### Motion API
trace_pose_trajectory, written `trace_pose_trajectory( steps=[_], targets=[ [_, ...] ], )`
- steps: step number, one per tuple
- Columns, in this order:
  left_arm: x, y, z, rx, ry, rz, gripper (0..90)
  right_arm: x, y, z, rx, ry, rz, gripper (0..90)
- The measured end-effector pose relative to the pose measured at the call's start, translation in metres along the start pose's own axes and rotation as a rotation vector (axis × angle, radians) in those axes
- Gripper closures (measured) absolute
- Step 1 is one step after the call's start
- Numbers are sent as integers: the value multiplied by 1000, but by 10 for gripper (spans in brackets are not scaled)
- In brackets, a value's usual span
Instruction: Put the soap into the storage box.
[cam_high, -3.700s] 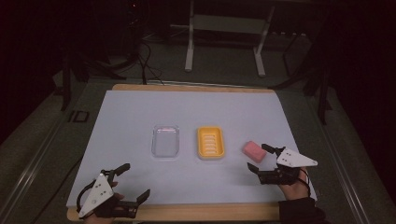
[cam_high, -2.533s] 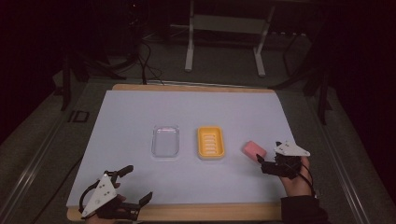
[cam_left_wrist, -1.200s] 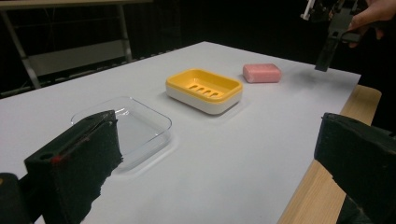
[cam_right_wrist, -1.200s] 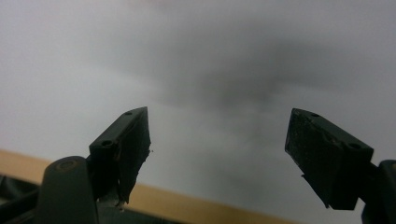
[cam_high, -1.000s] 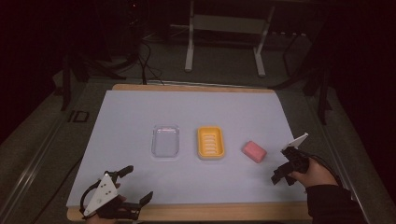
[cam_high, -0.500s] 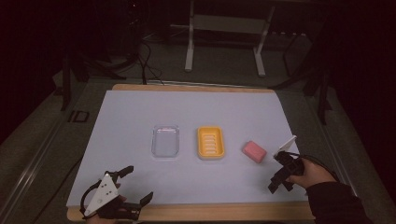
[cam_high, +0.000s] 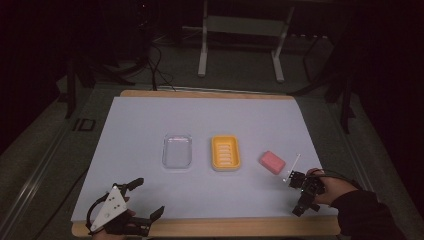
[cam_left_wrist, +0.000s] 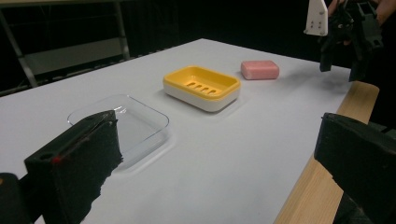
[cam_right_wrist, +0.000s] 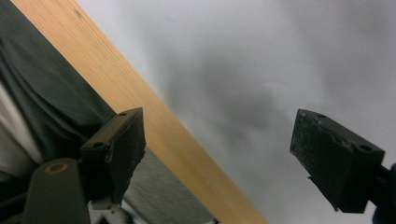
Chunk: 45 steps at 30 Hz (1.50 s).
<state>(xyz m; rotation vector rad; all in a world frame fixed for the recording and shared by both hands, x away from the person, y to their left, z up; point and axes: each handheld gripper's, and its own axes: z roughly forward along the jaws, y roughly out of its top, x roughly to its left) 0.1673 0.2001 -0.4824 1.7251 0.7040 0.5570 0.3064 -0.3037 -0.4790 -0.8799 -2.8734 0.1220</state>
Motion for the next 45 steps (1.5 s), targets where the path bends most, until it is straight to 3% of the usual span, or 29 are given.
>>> trace_pose_trajectory(
  steps=[2,8,18,23,35,41,45],
  targets=[
    [0,0,0,0,-1,0,8,-2,1,-1,-9,-15,-17,176],
    [0,0,0,0,-3,-1,8,-9,4,-6,-52,-29,23,136],
    [0,0,1,3,-8,-3,8,-32,10,-16,-119,11,133,132],
    [0,0,1,3,-8,-3,8,-37,14,-17,-122,-7,119,132],
    [1,0,1,1,-12,-6,8,-42,30,-26,-210,-5,106,132],
    [1,0,1,2,-13,-7,7,-43,41,-31,-243,-19,74,141],
    [1,0,1,2,-15,-7,7,-46,47,-34,-295,-32,35,168]
  ],
)
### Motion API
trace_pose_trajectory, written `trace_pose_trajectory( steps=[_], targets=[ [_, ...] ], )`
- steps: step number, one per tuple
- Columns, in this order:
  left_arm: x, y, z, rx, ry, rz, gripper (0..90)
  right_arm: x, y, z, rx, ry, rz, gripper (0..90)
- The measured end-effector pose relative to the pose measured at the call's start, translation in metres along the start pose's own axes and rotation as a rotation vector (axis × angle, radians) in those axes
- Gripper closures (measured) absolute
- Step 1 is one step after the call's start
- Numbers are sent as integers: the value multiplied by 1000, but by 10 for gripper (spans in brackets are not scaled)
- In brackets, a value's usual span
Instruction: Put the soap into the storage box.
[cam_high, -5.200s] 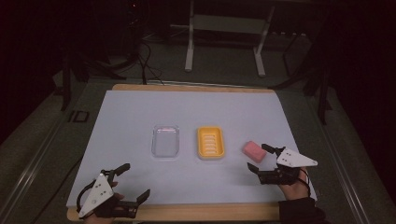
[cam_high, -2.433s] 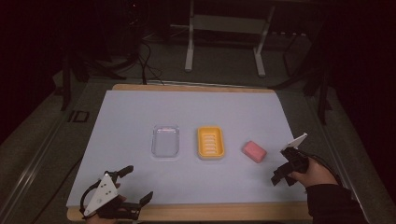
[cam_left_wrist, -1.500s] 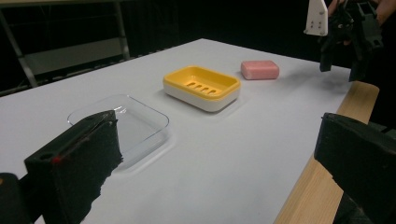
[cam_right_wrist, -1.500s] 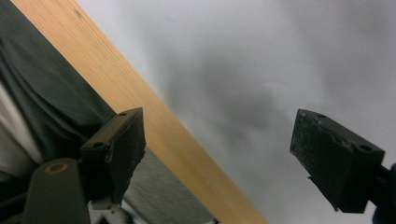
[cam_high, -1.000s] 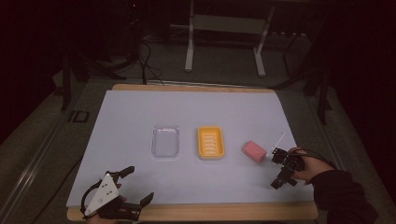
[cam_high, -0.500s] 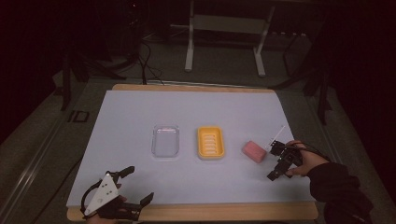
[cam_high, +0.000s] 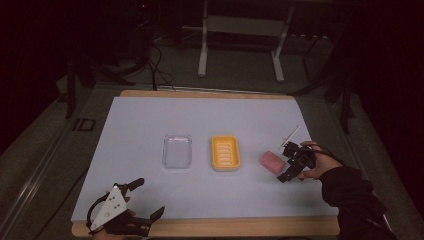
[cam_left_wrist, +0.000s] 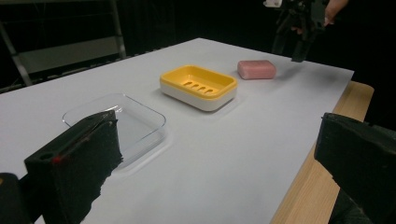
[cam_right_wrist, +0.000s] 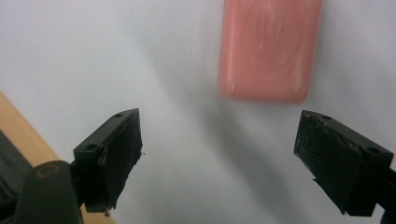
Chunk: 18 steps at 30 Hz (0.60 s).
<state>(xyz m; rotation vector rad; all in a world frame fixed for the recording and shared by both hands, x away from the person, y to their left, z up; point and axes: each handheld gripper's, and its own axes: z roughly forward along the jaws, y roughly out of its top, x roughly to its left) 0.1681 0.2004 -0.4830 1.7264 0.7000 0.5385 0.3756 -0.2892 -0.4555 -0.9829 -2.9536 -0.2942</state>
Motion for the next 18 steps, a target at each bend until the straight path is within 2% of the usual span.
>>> trace_pose_trajectory(
  steps=[4,11,13,18],
  targets=[
    [0,0,0,-1,-1,0,8,-3,7,-1,-35,-23,-18,174],
    [0,0,0,2,-1,1,8,-6,17,1,-79,-33,-44,196],
    [0,0,0,2,-2,1,8,-7,19,3,-81,-37,-58,210],
    [0,0,0,3,-3,1,7,-10,27,10,-85,-33,-56,233]
  ],
)
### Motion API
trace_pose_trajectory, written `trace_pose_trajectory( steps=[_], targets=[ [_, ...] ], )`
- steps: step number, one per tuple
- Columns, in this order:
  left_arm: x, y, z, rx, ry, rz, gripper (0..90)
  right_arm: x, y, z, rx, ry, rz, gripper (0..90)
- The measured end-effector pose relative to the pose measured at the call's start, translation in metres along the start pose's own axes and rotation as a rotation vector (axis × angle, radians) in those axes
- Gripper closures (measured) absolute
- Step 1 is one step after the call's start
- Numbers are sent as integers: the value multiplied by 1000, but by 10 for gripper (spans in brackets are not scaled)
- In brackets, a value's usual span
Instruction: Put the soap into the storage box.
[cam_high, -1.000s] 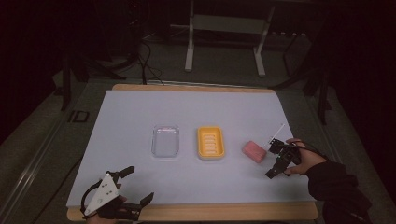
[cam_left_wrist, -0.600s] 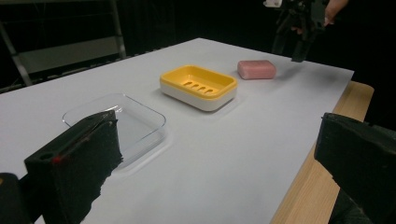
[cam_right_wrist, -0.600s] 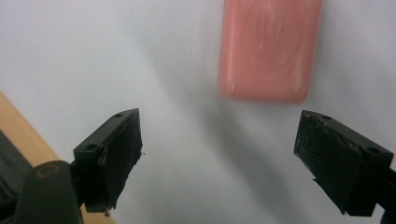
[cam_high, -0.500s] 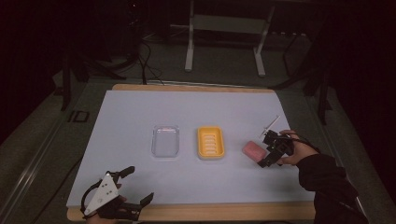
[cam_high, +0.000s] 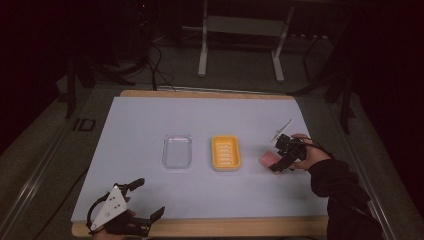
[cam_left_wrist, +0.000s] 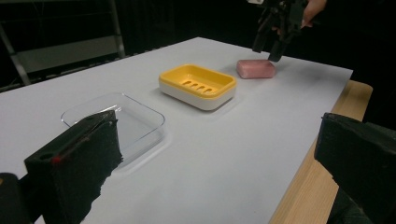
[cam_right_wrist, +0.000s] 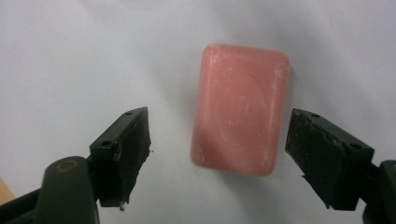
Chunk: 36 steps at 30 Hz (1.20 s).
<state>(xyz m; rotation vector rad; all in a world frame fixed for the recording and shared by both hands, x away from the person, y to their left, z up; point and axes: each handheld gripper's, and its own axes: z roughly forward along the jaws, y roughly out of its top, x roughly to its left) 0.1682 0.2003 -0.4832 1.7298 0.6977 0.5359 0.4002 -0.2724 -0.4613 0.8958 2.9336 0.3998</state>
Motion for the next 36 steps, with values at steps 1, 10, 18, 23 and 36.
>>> trace_pose_trajectory(
  steps=[1,10,18,23,36],
  targets=[
    [0,0,0,1,0,-1,7,-1,1,1,-4,-2,-9,240],
    [0,0,0,4,-1,2,7,-7,5,15,-9,-11,-21,319],
    [-1,0,1,7,-4,5,7,-9,4,26,30,-26,18,320],
    [-1,0,1,7,-4,4,8,-10,5,34,56,-22,25,348],
    [-1,-1,1,11,-10,2,8,-9,10,42,99,-33,-13,362]
  ],
)
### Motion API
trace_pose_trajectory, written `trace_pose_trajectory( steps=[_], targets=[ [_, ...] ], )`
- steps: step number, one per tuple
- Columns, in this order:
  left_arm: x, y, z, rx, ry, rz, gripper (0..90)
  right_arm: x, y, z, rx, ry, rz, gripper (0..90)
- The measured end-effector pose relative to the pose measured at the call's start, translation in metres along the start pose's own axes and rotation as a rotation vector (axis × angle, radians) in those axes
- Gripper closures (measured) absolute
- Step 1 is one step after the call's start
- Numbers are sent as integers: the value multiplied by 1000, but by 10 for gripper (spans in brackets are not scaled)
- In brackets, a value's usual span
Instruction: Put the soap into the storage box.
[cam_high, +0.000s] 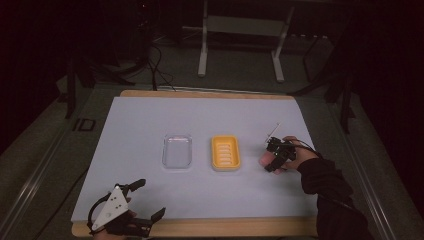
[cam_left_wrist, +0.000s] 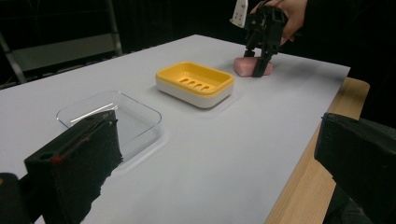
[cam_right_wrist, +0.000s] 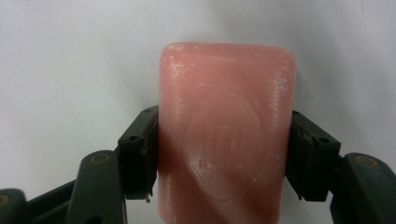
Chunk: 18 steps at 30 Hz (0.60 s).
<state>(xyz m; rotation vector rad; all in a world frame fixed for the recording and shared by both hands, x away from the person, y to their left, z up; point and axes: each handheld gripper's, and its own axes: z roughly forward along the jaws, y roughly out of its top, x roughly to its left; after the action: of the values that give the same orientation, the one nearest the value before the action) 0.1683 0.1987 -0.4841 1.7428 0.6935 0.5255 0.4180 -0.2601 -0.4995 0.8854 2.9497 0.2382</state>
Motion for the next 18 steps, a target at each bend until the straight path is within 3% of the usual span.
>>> trace_pose_trajectory(
  steps=[4,7,10,13,17,18],
  targets=[
    [0,0,0,-1,-2,1,7,2,-2,0,-13,-11,-7,366],
    [0,0,0,0,-1,2,8,3,-4,0,-27,-24,27,371],
    [0,0,0,-2,3,-1,8,4,-4,-1,1,-32,135,372],
    [0,0,0,-4,5,-6,7,5,-2,-2,20,-43,194,373],
    [0,0,0,-4,4,-5,8,4,0,-3,44,-29,356,372],
    [0,0,0,-4,4,-5,7,4,1,-4,59,-54,400,373]
  ],
)
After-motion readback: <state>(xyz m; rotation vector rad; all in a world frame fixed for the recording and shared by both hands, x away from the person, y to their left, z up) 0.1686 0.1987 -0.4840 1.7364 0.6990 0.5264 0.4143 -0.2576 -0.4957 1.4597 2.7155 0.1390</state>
